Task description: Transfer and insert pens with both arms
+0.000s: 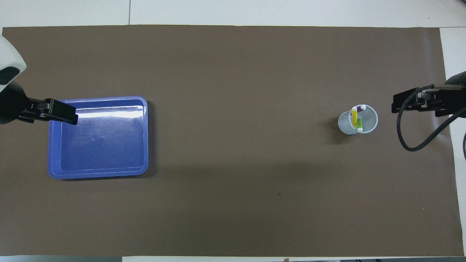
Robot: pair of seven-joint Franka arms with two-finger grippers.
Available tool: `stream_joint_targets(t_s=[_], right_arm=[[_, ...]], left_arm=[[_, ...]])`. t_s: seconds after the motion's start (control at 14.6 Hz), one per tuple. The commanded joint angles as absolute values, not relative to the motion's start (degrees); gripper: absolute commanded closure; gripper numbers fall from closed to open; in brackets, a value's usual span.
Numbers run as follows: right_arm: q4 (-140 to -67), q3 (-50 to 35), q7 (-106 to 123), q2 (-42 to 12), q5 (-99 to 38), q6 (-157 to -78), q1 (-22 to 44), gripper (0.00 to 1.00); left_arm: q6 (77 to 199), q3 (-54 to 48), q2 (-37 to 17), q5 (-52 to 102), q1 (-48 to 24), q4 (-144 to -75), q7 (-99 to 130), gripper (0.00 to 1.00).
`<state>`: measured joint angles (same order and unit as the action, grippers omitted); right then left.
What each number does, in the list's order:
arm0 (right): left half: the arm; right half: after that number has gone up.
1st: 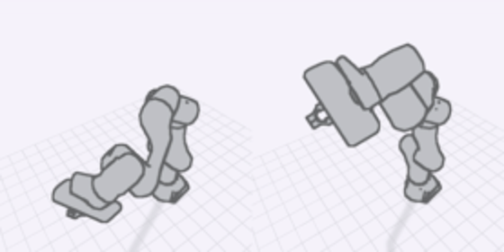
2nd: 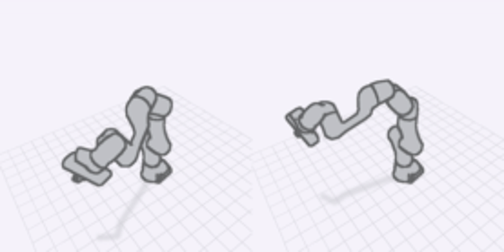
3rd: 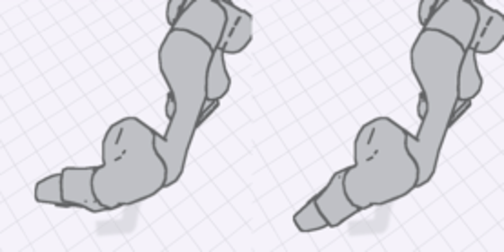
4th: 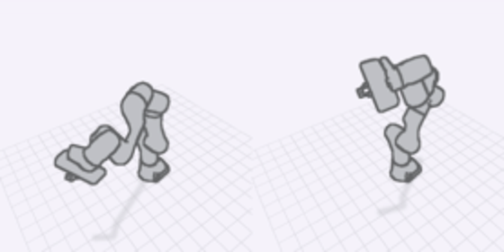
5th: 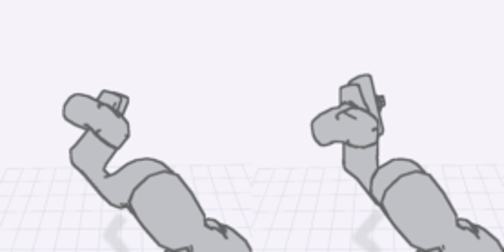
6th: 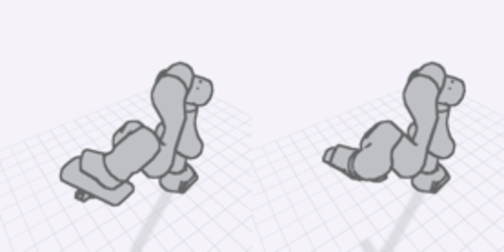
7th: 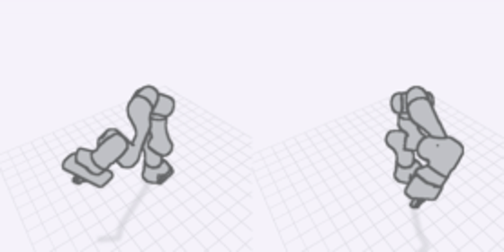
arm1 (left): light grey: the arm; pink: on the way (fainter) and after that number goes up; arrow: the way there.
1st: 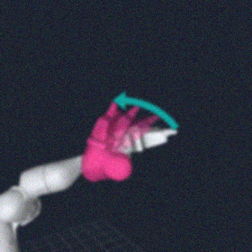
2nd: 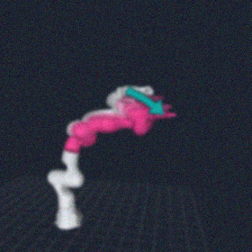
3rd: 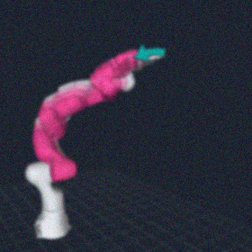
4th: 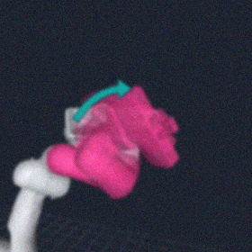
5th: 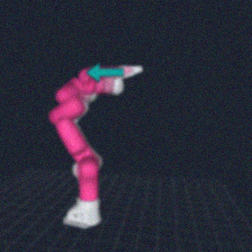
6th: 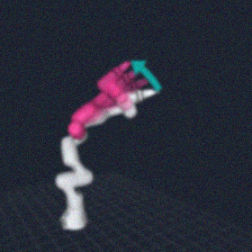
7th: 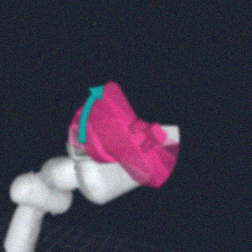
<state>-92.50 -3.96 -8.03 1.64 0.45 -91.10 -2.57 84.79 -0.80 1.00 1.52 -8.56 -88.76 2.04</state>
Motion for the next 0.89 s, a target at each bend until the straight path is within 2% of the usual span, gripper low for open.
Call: stream_joint_targets(t_s=[0.0, 0.82], right_arm=[[-92.20, -0.37, -6.16, 1.93, 1.76, -90.36, 0.17, 0.00], [-92.37, 0.26, -4.48, 2.11, 2.90, -88.95, 0.62, 0.00]], left_arm=[[84.81, -0.62, 2.46, 0.79, -8.53, -90.26, 1.58, 0.00], [84.81, -0.62, 2.46, 0.79, -8.53, -90.26, 1.58, 0.00]])
